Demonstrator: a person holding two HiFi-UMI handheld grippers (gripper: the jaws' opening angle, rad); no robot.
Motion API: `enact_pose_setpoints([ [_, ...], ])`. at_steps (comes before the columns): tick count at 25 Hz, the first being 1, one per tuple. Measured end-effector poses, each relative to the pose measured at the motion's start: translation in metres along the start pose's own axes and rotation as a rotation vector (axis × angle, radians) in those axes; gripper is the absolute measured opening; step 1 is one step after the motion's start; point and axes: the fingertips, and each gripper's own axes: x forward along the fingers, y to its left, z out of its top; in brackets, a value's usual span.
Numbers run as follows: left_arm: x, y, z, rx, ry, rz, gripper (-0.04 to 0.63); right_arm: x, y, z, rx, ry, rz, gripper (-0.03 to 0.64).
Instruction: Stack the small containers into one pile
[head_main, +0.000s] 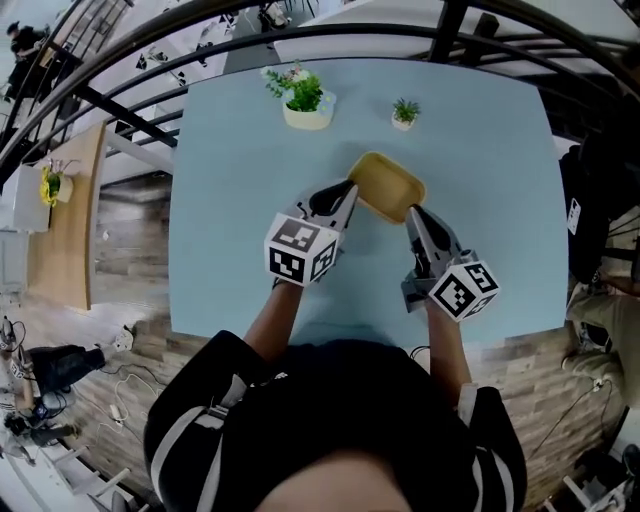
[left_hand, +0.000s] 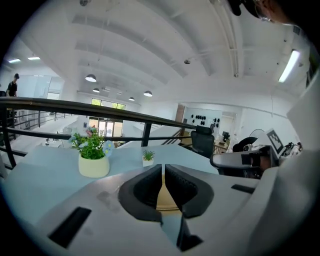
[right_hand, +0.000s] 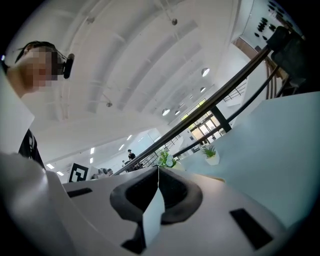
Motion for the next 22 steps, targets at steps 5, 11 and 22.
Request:
enact_pose_setpoints([
  [5,-0.021,-0.006,0.012,0.022,-0.036,0.004,0.029,0.006,0.023,0.007,-0.079,0.007,0.051,0.006],
  [11,-0.047,-0.005,0.019,0.029,-0.060,0.018,0.029,0.013,0.054,0.012,-0.168,-0.001,0.112,0.006],
  [22,-0.070,0.006,0.021,0.035,-0.062,0.053,0.029,0.024,0.076,0.008,-0.175,-0.016,0.156,0.006],
])
